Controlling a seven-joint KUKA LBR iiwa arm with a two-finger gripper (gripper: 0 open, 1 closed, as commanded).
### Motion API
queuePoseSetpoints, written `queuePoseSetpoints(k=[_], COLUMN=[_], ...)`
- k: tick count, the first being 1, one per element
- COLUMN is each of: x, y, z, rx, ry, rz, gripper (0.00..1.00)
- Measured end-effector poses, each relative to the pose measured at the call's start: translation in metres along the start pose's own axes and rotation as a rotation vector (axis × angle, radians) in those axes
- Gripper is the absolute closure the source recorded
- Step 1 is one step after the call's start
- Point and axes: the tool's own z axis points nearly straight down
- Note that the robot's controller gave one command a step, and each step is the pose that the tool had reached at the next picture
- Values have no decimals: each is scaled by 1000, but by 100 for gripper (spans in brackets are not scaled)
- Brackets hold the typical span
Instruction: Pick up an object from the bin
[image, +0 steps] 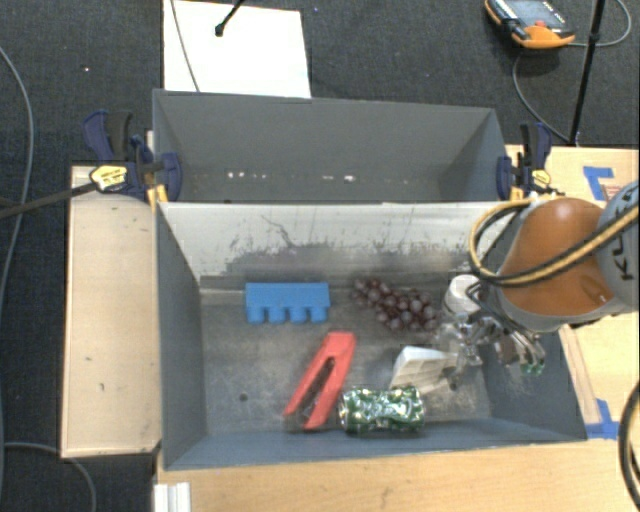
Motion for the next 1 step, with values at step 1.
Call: queuePoseSetpoints(k=[1], x=[3], y=[-3], z=[-40], rx=[-2], ry=[8], rz=[-4], gripper=[100])
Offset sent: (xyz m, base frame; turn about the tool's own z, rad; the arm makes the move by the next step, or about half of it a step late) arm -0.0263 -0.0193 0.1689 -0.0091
